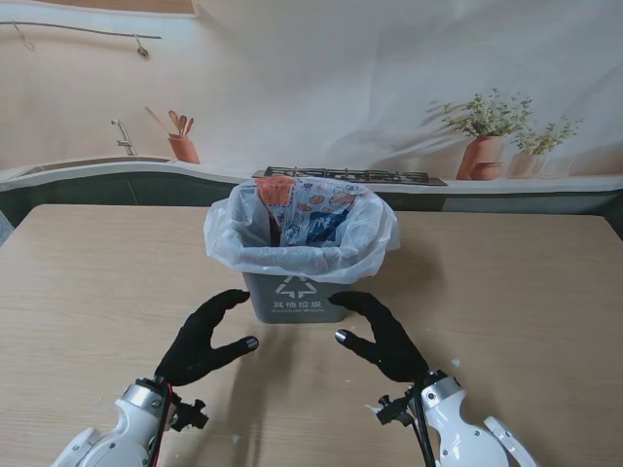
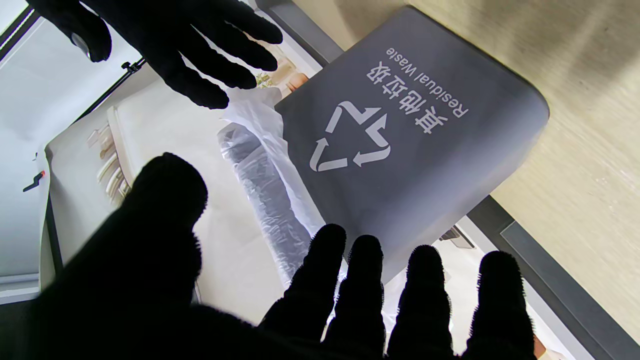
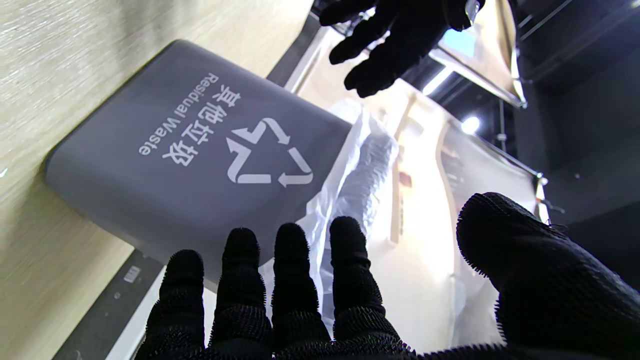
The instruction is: Fit the garbage bag over the bin
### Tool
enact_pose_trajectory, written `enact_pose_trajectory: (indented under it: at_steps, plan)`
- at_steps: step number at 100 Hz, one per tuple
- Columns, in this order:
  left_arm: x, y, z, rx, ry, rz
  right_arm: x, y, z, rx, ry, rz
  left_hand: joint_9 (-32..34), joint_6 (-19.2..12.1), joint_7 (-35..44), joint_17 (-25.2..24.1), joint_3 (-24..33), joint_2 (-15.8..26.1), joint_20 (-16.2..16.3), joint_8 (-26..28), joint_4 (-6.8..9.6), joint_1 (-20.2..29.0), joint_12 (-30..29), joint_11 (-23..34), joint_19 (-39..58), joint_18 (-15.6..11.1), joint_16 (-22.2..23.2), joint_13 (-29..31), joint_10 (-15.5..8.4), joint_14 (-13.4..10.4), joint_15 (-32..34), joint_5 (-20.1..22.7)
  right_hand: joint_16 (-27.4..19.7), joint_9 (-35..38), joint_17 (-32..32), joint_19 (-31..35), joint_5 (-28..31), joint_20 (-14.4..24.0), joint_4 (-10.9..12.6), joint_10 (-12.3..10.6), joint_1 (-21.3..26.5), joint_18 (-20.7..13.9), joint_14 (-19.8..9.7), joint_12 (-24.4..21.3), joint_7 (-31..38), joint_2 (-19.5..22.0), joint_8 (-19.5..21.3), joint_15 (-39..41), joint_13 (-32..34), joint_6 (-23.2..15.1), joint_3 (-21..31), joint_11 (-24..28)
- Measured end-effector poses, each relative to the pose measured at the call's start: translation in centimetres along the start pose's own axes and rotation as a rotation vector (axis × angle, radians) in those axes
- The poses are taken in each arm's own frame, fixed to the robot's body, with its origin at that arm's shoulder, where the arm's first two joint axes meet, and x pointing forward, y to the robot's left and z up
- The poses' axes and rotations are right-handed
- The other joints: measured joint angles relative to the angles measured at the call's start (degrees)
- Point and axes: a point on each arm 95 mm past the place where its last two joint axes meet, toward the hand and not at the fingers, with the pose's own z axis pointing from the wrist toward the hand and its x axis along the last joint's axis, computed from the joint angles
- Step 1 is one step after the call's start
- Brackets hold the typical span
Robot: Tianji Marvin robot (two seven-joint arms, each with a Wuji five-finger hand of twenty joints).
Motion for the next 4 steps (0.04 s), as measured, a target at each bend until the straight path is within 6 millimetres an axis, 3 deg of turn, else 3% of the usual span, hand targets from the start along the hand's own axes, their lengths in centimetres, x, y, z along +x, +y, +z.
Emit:
enact_pose_trajectory:
  at_steps: [4]
  plan:
    - [-0.07, 0.04, 0.06, -0.001, -0.003, -0.001, -0.08, 0.01, -0.01, -0.003, -0.005, 0.0, 0.0, 0.0, 0.0, 0.0, 0.0, 0.0, 0.0, 0.0, 0.0, 0.0, 0.0, 0.0, 0.0, 0.0, 0.0, 0.0, 0.0, 0.0, 0.0, 0.0, 0.0, 0.0, 0.0, 0.0, 0.0, 0.0, 0.0, 0.0, 0.0, 0.0, 0.0, 0.0, 0.0, 0.0, 0.0, 0.0, 0.0, 0.0, 0.0, 0.0]
